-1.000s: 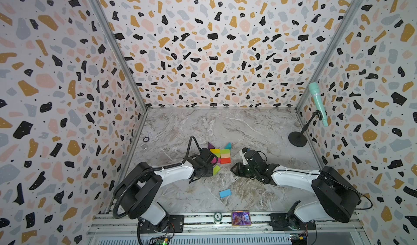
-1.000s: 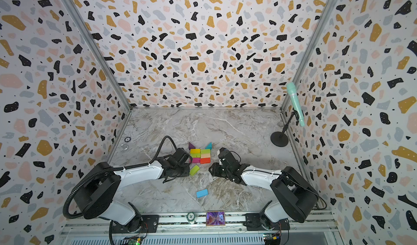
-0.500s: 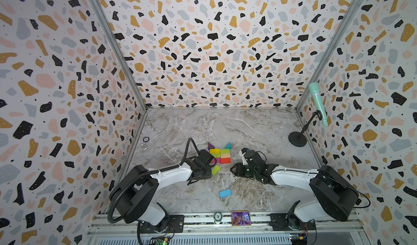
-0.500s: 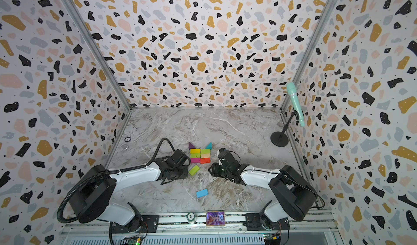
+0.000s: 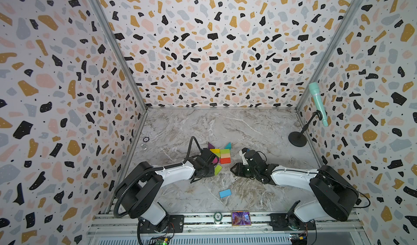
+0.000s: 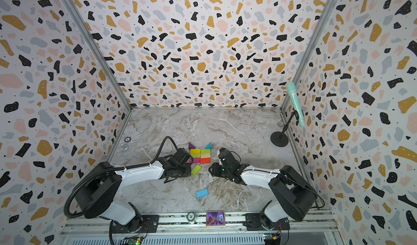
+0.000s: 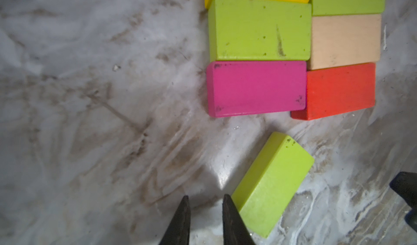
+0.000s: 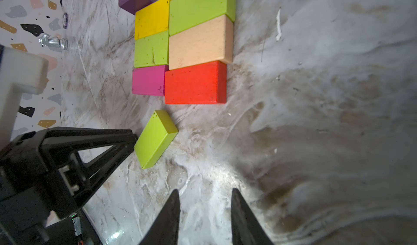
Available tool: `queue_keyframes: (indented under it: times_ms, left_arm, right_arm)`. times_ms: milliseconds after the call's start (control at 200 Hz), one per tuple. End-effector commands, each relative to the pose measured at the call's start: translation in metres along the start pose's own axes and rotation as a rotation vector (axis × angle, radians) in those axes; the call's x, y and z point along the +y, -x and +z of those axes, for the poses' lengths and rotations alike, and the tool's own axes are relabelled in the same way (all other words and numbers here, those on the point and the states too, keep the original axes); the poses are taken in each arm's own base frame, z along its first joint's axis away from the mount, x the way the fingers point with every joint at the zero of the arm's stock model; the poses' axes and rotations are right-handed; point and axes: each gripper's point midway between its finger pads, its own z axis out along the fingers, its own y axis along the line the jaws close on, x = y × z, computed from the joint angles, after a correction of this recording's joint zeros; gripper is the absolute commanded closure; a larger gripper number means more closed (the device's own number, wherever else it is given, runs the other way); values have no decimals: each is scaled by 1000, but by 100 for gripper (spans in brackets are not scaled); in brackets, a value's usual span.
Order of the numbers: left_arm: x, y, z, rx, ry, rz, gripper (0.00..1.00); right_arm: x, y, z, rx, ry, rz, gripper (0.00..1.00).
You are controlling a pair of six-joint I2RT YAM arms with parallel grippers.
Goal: Assemble a carrot with building blocks
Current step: Assemble the building block at the center of the board.
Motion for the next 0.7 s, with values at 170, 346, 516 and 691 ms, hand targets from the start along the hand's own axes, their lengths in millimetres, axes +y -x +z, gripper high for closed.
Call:
queue_keyframes:
  times_ms: [170, 346, 516, 691]
  left_arm:
    - [-1, 11, 7, -14, 24, -8, 74]
    - [0, 12, 4, -36, 13, -10, 74]
    - [-11, 21, 10, -50, -14, 28, 77]
    - [-23, 27, 15, -49, -38, 59, 79]
  right_arm:
    - [-4, -1, -1, 2, -12, 3, 61]
    - [2, -3, 0, 10, -24, -71, 63]
    - [3, -18, 10, 55, -36, -94, 70]
    - [2, -22, 14, 67, -24, -81, 77]
